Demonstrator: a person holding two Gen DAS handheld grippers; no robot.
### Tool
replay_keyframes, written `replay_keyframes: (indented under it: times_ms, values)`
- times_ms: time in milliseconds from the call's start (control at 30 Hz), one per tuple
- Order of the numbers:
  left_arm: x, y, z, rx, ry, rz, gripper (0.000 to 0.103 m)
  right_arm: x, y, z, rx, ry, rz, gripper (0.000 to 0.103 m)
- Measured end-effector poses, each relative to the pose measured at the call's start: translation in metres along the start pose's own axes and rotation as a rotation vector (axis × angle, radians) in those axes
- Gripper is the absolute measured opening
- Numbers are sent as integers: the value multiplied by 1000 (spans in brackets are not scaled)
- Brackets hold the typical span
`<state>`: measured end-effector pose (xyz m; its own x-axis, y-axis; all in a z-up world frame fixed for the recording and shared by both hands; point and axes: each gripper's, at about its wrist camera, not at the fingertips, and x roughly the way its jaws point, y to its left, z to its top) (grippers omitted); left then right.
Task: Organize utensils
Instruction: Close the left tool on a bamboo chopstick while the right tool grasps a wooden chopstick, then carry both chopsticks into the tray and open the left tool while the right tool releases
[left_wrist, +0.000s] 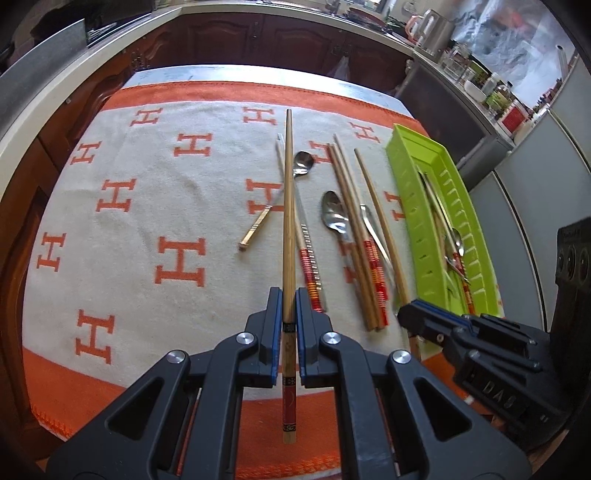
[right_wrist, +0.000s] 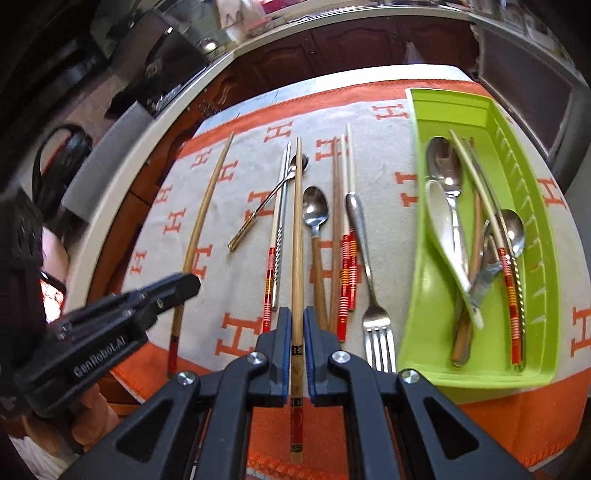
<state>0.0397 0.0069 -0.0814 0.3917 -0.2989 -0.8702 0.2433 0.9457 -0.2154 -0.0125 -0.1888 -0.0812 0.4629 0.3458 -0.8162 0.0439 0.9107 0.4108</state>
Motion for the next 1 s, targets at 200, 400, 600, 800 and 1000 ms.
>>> replay_keyframes:
  times_ms: [200, 400, 600, 800, 1000]
  values:
    - [3, -54, 13, 90, 42, -58, 5, -31, -37, 12, 122, -57, 61, 6]
    - [14, -113, 42, 138, 93, -148, 5, -61, -83, 30, 205, -143, 38, 6]
    - [35, -164, 64, 173, 129, -172, 5, -63, -124, 46, 276, -151, 0, 7]
    - [77, -181, 77, 135, 202, -172, 5, -45, -146, 58, 275, -108, -40, 7]
    - [115, -183, 82, 109, 253, -147, 5, -34, -156, 66, 271, -94, -54, 8]
